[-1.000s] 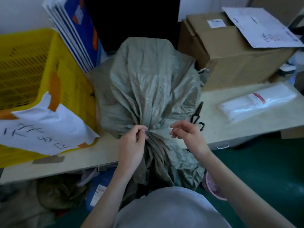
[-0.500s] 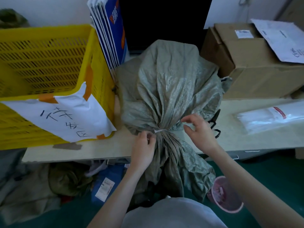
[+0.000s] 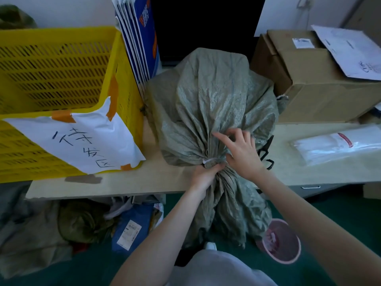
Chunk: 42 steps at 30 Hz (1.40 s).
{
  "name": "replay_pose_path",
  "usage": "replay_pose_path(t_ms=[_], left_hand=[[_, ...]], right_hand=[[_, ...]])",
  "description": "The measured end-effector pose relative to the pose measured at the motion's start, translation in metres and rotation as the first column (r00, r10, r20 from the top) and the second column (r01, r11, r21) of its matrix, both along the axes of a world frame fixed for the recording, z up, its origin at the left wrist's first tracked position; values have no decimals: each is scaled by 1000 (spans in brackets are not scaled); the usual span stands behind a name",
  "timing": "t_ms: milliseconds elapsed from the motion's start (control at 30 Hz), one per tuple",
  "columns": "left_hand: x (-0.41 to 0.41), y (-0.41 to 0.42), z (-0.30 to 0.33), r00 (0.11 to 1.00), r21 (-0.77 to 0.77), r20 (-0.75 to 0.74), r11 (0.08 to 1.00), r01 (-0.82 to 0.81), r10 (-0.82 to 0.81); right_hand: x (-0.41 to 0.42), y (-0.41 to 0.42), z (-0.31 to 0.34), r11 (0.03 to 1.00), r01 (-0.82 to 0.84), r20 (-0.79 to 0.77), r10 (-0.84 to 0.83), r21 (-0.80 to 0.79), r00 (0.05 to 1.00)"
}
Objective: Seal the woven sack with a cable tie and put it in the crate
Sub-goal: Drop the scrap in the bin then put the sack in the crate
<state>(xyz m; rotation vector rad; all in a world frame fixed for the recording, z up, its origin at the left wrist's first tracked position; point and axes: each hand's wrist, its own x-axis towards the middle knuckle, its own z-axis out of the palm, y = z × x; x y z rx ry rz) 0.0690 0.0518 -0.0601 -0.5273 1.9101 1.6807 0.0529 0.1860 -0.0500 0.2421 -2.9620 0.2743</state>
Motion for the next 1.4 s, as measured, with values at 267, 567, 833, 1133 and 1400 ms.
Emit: replay_pose_path(t_ms=[267,567,833,1133,1400], left_hand=[[-8,-20,11,967,-164,-63,959,232,-245],[-50,-43,59,892,-253,-122,883,396,-435],[-74,-41,94,596,-972,-30,161,168,-802],[-102,-55,124,573,-989,-101,147,34,-813],[-126,-63,148,669,-995,-42,90,38,-742]], right_hand=[[-28,-6,7,979,50,-40,-43,197,998],[-64,-4,24,970,141,-102,-123,196,987],[-89,9,44,980,126,-146,-104,154,984],[-99,30,67,992,129,-238,-127,-7,963],[-94,39,82,986,165,-226,-166,-27,960]])
